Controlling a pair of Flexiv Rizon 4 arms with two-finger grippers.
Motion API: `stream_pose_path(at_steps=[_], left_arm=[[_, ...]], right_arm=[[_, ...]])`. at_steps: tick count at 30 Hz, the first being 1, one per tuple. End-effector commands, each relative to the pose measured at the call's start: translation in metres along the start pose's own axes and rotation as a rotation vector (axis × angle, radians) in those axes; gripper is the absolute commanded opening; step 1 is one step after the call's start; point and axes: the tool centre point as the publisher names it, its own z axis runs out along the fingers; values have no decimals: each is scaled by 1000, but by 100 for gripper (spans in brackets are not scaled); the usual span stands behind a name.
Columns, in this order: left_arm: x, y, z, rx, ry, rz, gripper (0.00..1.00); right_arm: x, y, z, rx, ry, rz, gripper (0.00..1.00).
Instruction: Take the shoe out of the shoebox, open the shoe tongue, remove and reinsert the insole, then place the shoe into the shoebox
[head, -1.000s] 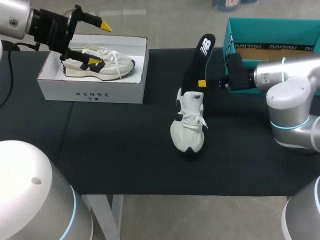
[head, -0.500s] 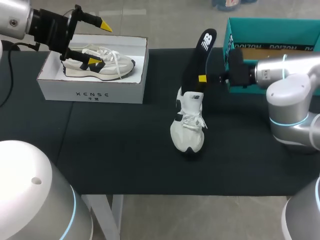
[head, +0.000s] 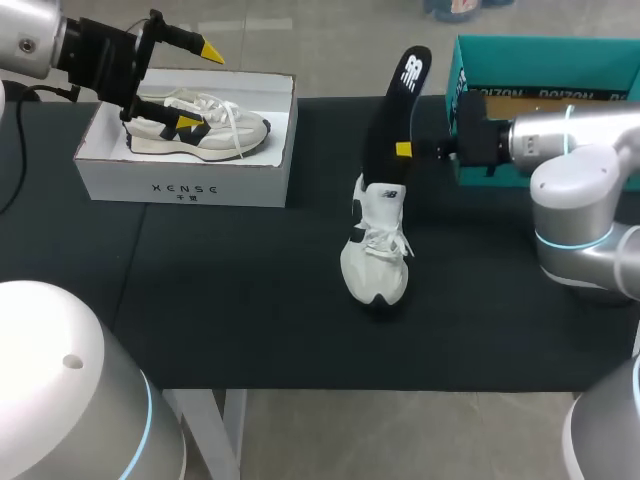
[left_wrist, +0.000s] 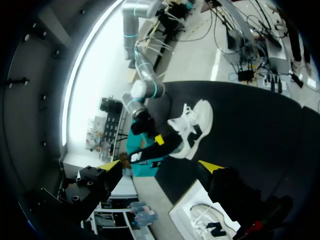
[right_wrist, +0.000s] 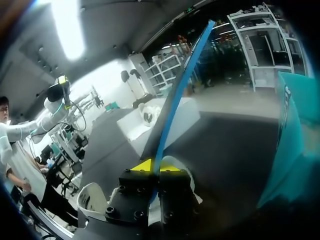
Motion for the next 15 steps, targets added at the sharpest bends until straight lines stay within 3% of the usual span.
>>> stream_pose_path(at_steps=[1,15], left_arm=[[0,-1,0,-1,3,0,100],[0,-1,0,-1,3,0,100]], right_arm=[[-1,-4,8,-26,-11,-6,0],[7,-37,8,76,20,44,0]])
